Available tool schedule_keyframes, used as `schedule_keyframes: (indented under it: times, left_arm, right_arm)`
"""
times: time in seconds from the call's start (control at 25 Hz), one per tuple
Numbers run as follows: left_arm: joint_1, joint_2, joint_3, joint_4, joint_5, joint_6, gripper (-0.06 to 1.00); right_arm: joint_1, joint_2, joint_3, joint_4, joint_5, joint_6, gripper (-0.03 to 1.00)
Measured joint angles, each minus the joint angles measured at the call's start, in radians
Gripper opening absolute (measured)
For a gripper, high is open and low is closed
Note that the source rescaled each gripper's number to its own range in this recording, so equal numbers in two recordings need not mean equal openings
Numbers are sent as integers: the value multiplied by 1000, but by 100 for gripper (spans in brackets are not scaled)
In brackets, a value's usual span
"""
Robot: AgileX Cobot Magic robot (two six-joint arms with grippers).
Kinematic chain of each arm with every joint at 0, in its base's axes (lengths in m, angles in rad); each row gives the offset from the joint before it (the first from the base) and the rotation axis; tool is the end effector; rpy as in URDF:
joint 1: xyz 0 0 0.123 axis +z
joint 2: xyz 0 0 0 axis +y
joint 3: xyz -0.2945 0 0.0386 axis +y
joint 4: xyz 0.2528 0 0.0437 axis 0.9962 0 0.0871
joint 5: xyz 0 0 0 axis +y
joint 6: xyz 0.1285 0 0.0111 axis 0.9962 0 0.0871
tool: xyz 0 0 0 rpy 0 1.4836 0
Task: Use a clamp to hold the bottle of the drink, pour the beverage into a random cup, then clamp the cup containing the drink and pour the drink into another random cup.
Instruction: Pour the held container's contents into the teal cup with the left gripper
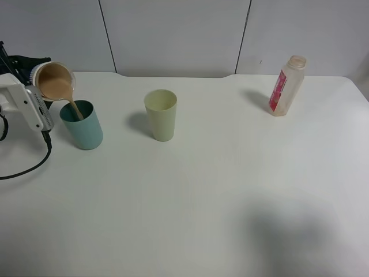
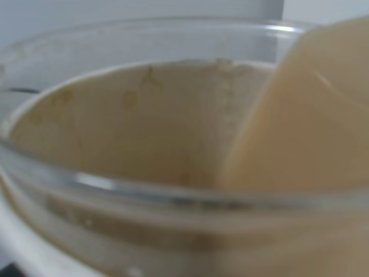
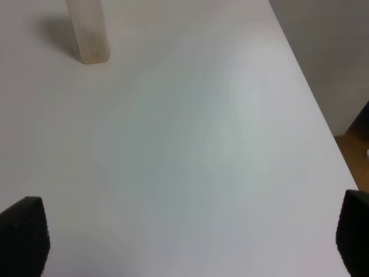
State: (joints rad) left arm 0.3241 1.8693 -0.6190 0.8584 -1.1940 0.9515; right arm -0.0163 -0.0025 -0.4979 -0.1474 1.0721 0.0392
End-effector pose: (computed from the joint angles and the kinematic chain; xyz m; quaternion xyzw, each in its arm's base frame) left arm 0.3469 0.0208 0.1544 0.5610 0.4835 0.2606 0.6194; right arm 0.0194 -0.0170 0.2613 0.0270 0.8533 -0.0677 0.5162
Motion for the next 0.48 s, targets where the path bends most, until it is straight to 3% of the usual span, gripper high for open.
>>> schedule_keyframes:
  times: [0.2,0.48]
  left_arm:
    - [0,0,-2,-2,-2,67,1]
    - [0,0,-2,-2,-6,78,1]
  right_arm:
    - [0,0,0,0,0,0,100]
    - [0,0,0,0,0,0,100]
